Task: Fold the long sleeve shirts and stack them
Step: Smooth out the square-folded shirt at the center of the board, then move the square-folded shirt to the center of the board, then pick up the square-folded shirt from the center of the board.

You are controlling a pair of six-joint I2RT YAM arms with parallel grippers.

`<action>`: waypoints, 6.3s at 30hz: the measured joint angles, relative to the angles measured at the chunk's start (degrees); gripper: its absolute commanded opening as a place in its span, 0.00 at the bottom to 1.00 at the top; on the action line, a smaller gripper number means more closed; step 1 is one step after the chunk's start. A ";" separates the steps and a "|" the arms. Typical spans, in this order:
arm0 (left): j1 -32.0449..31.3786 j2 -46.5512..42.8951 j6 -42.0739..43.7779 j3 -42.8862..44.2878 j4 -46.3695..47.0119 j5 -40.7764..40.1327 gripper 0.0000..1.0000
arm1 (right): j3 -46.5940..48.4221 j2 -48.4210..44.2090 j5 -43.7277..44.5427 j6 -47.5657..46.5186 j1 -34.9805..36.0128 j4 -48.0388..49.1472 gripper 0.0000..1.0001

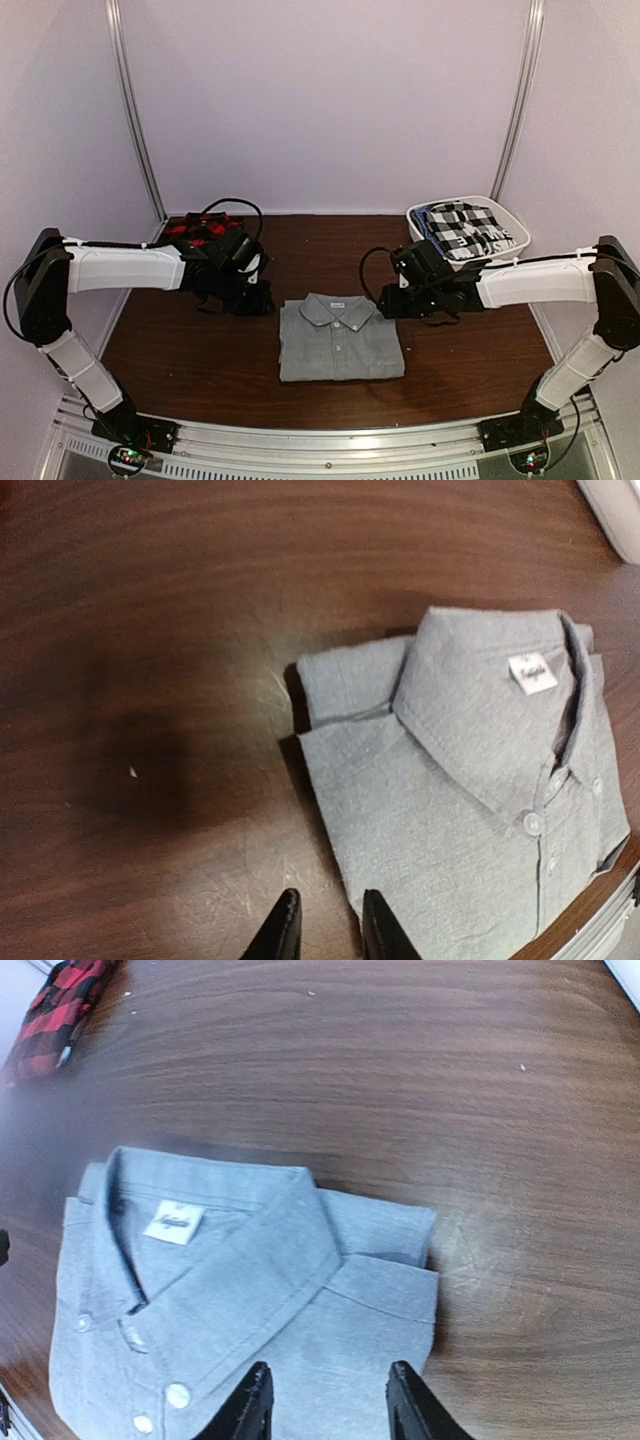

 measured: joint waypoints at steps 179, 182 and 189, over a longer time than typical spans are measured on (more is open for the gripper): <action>-7.78 5.29 -10.54 -11.34 22.27 5.73 0.03 | -14.78 0.28 -8.31 7.30 2.71 16.33 0.38; -7.80 5.44 -10.14 -10.47 21.42 5.95 0.00 | -13.97 1.51 -9.11 7.93 2.73 16.76 0.20; -7.80 5.66 -8.09 -7.08 18.84 6.27 0.00 | -12.31 2.73 -10.12 9.79 2.73 16.00 0.00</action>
